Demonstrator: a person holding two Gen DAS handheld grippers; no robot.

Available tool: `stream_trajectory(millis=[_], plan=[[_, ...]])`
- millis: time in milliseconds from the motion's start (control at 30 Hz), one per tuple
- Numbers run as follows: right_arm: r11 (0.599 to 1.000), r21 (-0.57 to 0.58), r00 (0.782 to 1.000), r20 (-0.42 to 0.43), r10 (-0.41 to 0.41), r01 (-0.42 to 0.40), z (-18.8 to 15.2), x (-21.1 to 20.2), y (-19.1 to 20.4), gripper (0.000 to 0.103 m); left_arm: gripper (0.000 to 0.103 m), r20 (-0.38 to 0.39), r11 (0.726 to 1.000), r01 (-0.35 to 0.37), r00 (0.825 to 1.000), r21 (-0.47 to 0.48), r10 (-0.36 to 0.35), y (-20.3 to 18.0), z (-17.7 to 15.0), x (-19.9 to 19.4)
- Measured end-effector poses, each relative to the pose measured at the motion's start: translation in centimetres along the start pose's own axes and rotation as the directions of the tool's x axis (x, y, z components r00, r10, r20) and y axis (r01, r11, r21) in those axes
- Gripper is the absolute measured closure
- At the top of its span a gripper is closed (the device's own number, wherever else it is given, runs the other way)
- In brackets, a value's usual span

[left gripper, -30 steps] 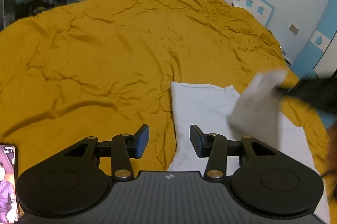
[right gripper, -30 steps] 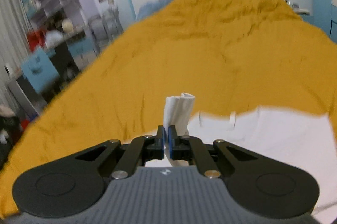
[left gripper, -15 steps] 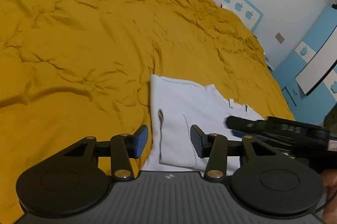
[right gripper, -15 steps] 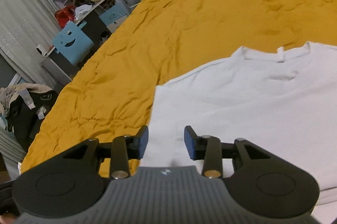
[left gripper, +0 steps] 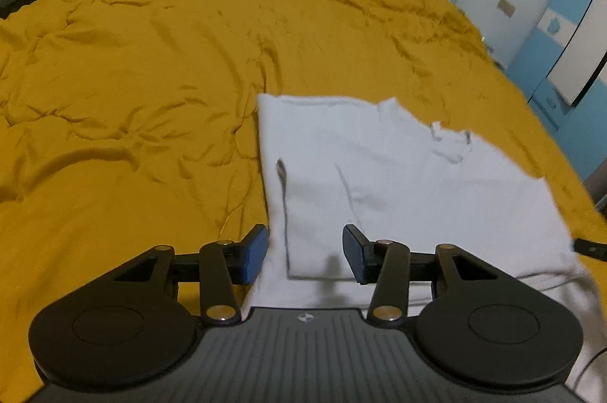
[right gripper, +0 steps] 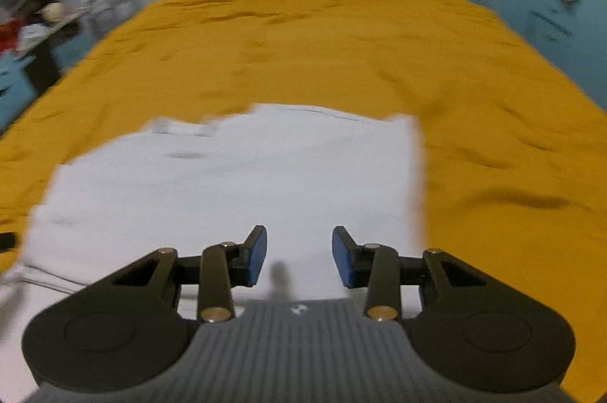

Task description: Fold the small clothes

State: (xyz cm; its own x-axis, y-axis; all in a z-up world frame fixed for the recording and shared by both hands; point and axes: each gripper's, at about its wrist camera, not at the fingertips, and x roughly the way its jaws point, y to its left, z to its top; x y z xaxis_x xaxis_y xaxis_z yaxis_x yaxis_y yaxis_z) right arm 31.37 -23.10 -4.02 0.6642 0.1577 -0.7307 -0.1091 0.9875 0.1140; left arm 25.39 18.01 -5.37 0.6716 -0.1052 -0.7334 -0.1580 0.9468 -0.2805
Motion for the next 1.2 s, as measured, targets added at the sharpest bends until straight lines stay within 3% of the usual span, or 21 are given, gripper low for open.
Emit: stream_trajectory(millis=[133, 233, 300, 333, 367, 433, 533, 667, 867, 1000, 1200], plan=[[0.995, 0.052, 0.996, -0.020, -0.086, 0.087, -1.1, 0.1, -5.0, 0.063, 0.053, -0.037, 1.000, -0.029, 0.999, -0.007, 0.029, 0.1, -0.4, 1.2], [0.991, 0.110, 0.996, -0.045, -0.076, 0.080, -2.1, 1.0, -7.3, 0.063, 0.055, -0.051, 0.999, -0.043, 0.998, 0.000, 0.043, 0.1, -0.8, 1.5], [0.988, 0.149, 0.998, -0.057, -0.026, 0.034, -2.5, 1.9, -7.9, 0.072, 0.058, -0.055, 0.999, -0.044, 0.998, 0.007, 0.044, 0.1, -0.9, 1.6], [0.988, 0.157, 0.999, -0.052, -0.001, 0.010, -2.7, 2.0, -8.1, 0.094, 0.059, -0.059, 0.999, -0.045, 0.997, 0.007, 0.045, 0.0, -0.9, 1.6], [0.987, 0.158, 0.999, -0.046, 0.012, -0.005, -2.5, 1.9, -8.1, 0.102, 0.060, -0.064, 0.999, -0.048, 0.997, 0.005, 0.048, 0.1, -0.8, 1.5], [0.992, 0.129, 1.000, -0.014, -0.006, 0.008, -2.2, 1.3, -7.8, 0.103, 0.062, -0.070, 0.999, -0.051, 0.996, 0.010, 0.052, 0.0, -0.7, 1.6], [0.997, 0.081, 1.000, 0.004, -0.021, 0.021, -1.7, 0.4, -7.2, 0.103, 0.062, -0.082, 0.998, -0.059, 0.995, 0.025, 0.061, -0.1, -0.8, 1.8], [0.996, 0.063, 0.995, -0.074, -0.061, 0.066, -3.3, 2.4, -7.5, 0.103, 0.056, -0.112, 0.996, -0.084, 0.990, 0.033, 0.087, -0.2, -1.1, 2.8], [0.995, 0.061, 0.992, -0.101, -0.077, 0.084, -3.7, 3.6, -7.3, 0.103, 0.055, -0.110, 0.995, -0.081, 0.990, 0.059, 0.087, 0.1, -1.5, 2.7], [0.994, 0.062, 0.991, -0.102, -0.084, 0.091, -2.7, 2.4, -7.1, 0.102, 0.055, -0.105, 0.987, -0.120, 0.986, 0.107, 0.131, -0.8, -1.1, 1.4], [0.995, -0.014, 0.994, -0.049, -0.101, 0.100, -1.9, -2.0, -6.5, 0.091, 0.055, -0.074, 0.973, -0.122, 0.988, 0.198, 0.139, -1.5, -1.4, -1.6]])
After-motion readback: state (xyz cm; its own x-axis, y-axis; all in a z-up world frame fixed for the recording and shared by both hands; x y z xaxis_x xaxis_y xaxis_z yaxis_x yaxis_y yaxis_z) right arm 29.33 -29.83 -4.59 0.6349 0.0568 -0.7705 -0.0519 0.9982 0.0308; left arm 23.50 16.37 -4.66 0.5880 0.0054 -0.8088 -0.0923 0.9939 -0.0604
